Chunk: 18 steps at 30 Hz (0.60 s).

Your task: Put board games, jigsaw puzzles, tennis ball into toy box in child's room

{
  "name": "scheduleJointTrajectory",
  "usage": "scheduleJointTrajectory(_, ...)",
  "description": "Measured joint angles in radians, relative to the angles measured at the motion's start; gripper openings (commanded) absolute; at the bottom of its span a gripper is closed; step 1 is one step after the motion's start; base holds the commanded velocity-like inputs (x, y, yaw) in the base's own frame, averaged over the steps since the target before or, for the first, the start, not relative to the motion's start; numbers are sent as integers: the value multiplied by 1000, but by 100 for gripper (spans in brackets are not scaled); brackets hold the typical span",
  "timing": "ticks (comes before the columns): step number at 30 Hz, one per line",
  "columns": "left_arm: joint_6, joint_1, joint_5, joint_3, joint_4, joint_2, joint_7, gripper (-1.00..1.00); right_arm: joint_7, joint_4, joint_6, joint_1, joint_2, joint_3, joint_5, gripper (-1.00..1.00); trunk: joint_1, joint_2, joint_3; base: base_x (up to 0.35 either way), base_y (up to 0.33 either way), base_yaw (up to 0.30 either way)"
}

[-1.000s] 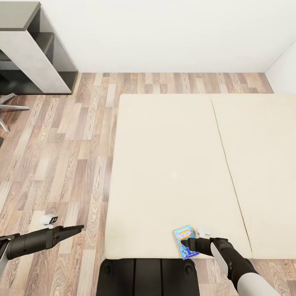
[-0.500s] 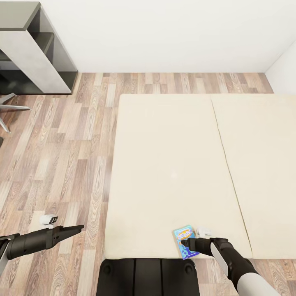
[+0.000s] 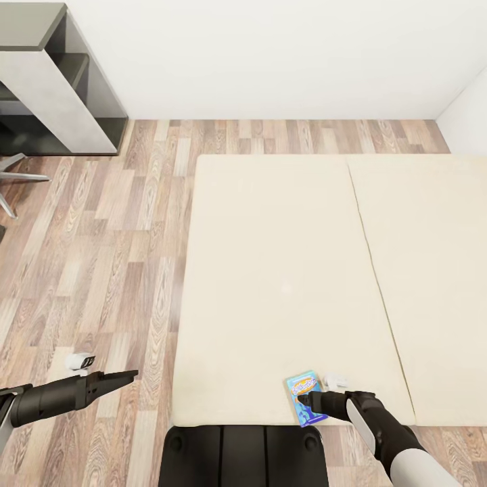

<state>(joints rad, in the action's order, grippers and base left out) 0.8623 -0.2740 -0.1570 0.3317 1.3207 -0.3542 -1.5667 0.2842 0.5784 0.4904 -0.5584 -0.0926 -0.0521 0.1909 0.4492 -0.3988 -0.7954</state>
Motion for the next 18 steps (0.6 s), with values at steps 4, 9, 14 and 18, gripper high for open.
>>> scheduleJointTrajectory(4, 0, 0, 0, 0, 0, 0, 0, 100, 0, 0, 0, 0, 0, 0, 0, 100, 0, 0, 0, 0, 0, 0)
scheduleJointTrajectory(9, 1, 0, 1, 0, 0, 0, 0, 100, 0, 0, 0, 0, 0, 1, 0, 100, 0, 0, 0, 0, 0, 0)
scheduleJointTrajectory(14, 1, 0, 2, 0, 0, 0, 0, 100, -1, 0, 0, 0, 0, 1, -2, 100, 0, 0, 0, 0, 29, 0)
scheduleJointTrajectory(18, 2, 0, 3, 0, 0, 0, 0, 100, -1, 0, -1, 0, 0, 0, -3, 100, 0, 0, 0, 0, 26, 0)
